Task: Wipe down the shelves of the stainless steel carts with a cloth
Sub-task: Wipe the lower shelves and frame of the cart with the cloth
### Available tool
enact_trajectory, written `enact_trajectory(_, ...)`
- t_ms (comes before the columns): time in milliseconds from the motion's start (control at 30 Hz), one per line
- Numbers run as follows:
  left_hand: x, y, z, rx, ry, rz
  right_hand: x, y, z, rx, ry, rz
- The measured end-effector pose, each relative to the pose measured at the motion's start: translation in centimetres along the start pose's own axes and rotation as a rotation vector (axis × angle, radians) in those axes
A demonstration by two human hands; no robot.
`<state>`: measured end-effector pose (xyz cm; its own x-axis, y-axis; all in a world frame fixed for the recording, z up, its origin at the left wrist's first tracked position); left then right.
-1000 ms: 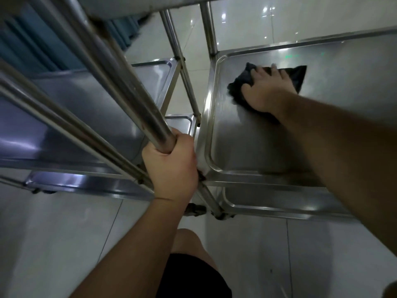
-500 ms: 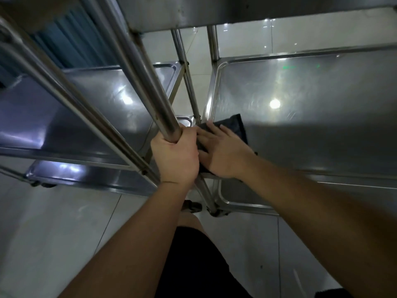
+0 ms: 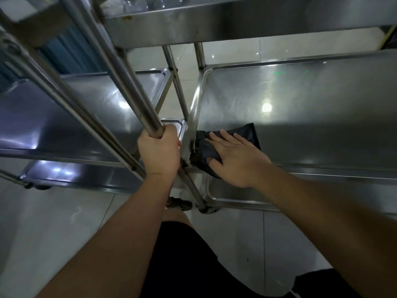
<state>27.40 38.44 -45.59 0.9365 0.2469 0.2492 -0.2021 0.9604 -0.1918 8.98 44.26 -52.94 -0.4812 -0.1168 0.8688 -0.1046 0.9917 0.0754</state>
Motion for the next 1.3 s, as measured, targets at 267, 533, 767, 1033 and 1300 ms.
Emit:
enact_trajectory(267,2.2,6.0,-4.4,0.154,-0.202,0.160,2.4,4.5,5.3,-0.081,0.032,0.030)
enact_trajectory(533,-8.7,13.2,0.7,-0.335,-0.344,-0.278,5.9,10.2,13.0,-0.202,0.054,0.088)
enact_trajectory(767,-19.0,16.3,5.9,-0.531,-0.509,-0.484,9.2,15.4,19.4,-0.301,0.052,0.138)
enact_trajectory(1033,-24.4,20.7,6.8,-0.585,-0.644,-0.578,13.2,22.3,27.6,-0.442,0.076,0.209)
enact_trajectory(1300,-29.3,26.0,6.8,-0.784,-0.980,-0.716,16.8,28.9,35.8,-0.629,0.089,0.253)
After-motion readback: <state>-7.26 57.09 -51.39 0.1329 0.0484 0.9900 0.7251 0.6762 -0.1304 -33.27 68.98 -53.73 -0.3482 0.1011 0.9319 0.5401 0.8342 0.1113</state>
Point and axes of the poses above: each hand's wrist, its own y-axis away from the middle knuckle, its own x-axis out of the back of the hand, z = x × y, the point moved 9 cm from there along -y, towards the middle knuckle, and after that the axes turned 10 degrees about -y, right-handed, at the moved point
